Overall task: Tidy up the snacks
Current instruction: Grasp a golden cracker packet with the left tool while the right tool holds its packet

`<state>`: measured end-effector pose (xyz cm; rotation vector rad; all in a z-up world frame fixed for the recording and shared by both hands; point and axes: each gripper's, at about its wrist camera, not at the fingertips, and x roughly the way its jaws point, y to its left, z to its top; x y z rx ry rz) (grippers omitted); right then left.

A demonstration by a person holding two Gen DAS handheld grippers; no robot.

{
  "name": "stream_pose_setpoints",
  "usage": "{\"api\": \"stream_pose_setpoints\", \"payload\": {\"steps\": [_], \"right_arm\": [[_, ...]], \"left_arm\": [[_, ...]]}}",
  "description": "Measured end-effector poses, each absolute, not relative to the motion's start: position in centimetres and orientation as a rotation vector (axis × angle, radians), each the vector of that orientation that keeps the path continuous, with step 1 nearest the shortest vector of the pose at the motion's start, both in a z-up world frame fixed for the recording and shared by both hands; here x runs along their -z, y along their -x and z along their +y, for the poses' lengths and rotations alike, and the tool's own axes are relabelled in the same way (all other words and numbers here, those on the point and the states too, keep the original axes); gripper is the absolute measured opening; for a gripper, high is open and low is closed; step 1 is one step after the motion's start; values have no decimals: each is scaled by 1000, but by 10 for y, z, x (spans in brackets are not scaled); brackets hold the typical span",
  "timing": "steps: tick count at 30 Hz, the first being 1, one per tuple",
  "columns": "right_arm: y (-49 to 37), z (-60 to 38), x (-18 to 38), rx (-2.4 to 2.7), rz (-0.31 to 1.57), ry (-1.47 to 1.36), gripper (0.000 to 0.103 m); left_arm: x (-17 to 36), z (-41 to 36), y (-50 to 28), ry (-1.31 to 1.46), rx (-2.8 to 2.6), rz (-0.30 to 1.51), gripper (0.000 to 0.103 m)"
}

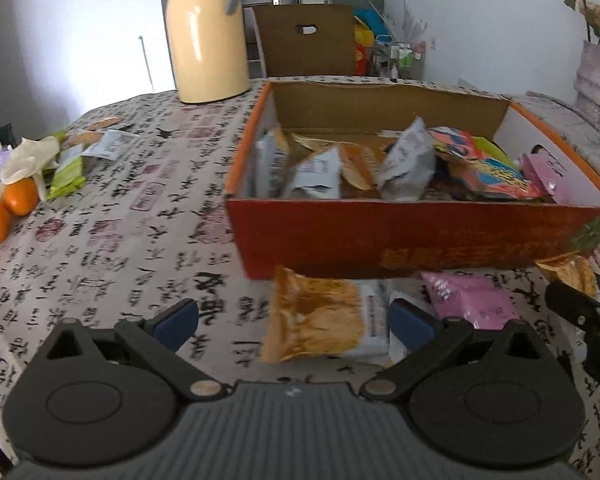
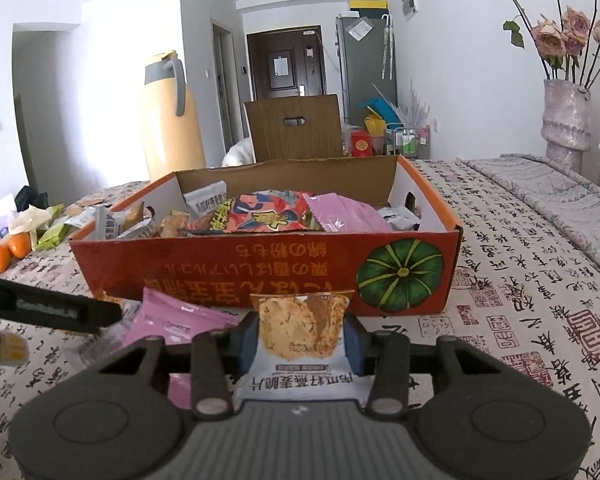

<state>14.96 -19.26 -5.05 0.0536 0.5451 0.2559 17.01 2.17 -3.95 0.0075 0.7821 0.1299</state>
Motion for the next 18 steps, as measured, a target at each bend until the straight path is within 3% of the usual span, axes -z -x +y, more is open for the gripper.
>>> {"api": "stream_pose_setpoints", "payload": {"steps": [14,16,18], "right_arm": [[-149,-194,51,-275,535,-71,44],[-148,-195,51,-277,533,-72,44],[-147,-194,51,-278,532,-72,44]], "left_arm": [[55,15,-182,-7,-161,826,103],[54,16,-182,-1,-154,824,99],[53,17,-181,11,-136,820,85]]}}
